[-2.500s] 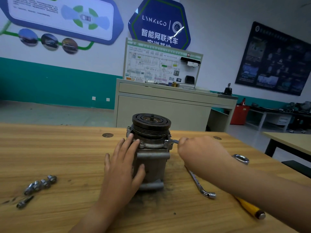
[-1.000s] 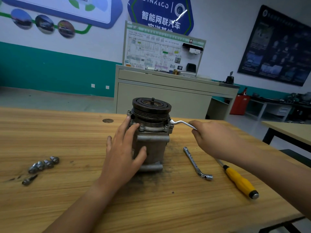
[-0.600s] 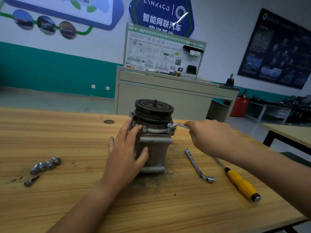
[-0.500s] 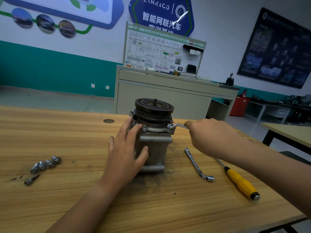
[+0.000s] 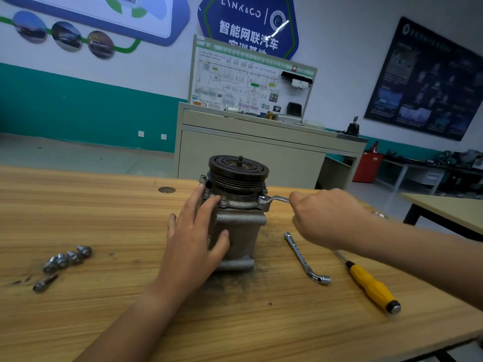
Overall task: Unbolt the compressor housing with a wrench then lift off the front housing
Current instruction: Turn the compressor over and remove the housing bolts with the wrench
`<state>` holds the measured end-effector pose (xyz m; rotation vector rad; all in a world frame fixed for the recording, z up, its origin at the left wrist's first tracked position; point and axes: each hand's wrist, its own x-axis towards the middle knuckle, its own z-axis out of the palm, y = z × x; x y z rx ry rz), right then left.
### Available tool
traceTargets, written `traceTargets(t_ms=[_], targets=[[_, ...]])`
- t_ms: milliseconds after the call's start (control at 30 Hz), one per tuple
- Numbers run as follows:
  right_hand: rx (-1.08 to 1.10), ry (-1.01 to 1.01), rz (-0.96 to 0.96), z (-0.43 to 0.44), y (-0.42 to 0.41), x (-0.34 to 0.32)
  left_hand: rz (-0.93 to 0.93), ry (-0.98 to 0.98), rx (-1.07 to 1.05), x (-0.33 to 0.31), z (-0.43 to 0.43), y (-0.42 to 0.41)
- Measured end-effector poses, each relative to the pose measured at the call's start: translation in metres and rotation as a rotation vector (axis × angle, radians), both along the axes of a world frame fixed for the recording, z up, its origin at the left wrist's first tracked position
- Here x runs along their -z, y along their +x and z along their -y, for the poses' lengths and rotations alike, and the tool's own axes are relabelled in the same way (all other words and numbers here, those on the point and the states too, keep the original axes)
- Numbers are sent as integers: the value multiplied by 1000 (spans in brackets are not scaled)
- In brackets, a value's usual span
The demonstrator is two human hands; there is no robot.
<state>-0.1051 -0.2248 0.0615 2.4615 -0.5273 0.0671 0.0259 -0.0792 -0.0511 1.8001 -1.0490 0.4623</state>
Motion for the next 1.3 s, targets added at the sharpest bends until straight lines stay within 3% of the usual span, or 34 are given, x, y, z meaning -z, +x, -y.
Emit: traceTargets(t_ms=[167,400,633,867,1167,1300], targets=[[-53,-131,-79,32,26,-8,9,-6,-7,2,1,1],[-47,-8,108,37,58,9,9,-11,31,0,-1,2],[-76,82,353,33,12,-1,144,-6,19,1,-2,3],[2,123,63,-1,-8,0,136,27,1,0,-3,1],[11,-148,-112,-14,2,-7,78,61,-4,0,-2,-2],[-9,-144,-119,-16,2,-3,70,49,10,0,-1,-2]])
